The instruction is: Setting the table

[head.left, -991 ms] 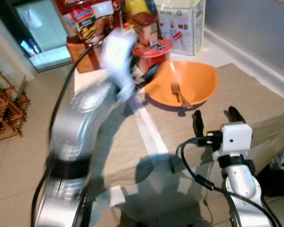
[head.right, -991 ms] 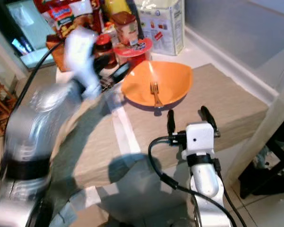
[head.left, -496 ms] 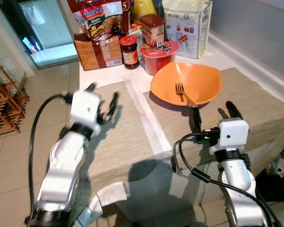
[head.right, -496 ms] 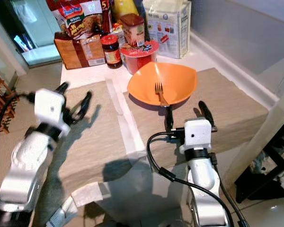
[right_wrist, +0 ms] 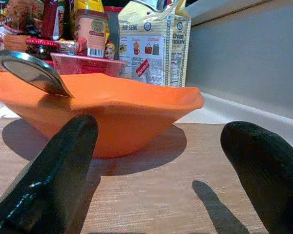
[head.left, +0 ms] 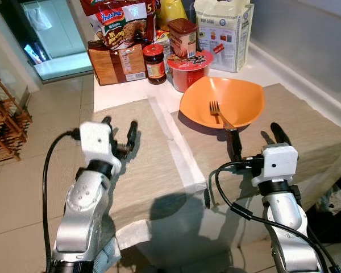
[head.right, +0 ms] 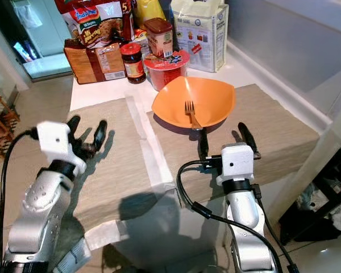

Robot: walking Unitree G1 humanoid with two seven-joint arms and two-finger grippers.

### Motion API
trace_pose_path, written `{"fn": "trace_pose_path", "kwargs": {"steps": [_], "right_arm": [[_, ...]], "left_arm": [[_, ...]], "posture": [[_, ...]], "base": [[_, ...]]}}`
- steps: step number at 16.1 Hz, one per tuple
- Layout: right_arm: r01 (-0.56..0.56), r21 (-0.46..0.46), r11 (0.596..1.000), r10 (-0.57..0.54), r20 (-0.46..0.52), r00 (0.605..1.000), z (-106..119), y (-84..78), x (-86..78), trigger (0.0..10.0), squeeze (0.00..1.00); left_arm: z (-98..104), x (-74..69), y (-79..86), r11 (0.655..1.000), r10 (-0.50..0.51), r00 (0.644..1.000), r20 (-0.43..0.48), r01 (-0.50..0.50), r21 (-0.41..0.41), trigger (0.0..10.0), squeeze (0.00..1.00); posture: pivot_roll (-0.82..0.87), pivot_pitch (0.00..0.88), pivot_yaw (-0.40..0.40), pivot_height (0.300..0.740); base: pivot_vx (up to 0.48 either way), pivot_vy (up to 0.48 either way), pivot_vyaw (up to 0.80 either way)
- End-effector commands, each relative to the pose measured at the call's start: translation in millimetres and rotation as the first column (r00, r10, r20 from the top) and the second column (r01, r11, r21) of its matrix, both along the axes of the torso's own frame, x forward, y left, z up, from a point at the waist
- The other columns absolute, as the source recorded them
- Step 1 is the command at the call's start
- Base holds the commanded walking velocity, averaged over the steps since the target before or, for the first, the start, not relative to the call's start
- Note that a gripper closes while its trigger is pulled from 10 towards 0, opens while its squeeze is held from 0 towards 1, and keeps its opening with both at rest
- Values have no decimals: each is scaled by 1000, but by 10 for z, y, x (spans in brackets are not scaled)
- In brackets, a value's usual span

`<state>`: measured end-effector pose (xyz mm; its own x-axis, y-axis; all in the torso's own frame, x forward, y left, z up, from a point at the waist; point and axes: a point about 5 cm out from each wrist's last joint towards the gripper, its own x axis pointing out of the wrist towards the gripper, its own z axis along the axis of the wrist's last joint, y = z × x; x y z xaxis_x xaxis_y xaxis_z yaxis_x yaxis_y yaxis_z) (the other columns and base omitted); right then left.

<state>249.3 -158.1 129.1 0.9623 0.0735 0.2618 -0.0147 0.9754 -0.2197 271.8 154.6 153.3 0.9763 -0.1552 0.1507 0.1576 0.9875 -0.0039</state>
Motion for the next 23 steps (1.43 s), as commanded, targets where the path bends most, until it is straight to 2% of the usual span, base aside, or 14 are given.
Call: {"fn": "trace_pose_path", "kwargs": {"steps": [1, 7, 9, 18, 21, 23], "right_arm": [[-12, -2, 1000, 12, -35, 999, -43, 11, 29, 10000, 0], [-12, -5, 1000, 12, -33, 999, -42, -1, 20, 10000, 0], [-12, -1, 1000, 12, -39, 999, -49, -3, 18, 10000, 0], [-27, -3, 1000, 27, -51, 998, -75, 8, 8, 10000, 0], [-33, -25, 999, 32, -55, 998, -84, 16, 9, 10000, 0], [-31, -1, 1000, 31, -58, 998, -90, 14, 13, 10000, 0]], "left_arm": [[61, -5, 5, 1000, 10, 1000, 10, -10, -7, 10000, 0], [64, -33, -67, 1000, -26, 999, -25, 25, -14, 10000, 0], [73, -36, -79, 999, -29, 999, -19, 29, -20, 10000, 0], [80, -32, -96, 999, -33, 999, -41, 32, -44, 10000, 0], [85, -13, -96, 998, -38, 998, -54, 36, -48, 10000, 0], [88, 5, -72, 999, -32, 998, -59, 29, -42, 10000, 0]], "posture": [[-142, 0, 118, 722], [-149, 0, 114, 722], [-149, 0, 114, 722], [-151, 0, 113, 722], [-150, 0, 116, 722], [-148, 0, 115, 722]], "base": [[0, 0, 0], [0, -382, 729], [0, -480, 0], [0, 0, 0], [0, 0, 800], [0, 0, 400]]}}
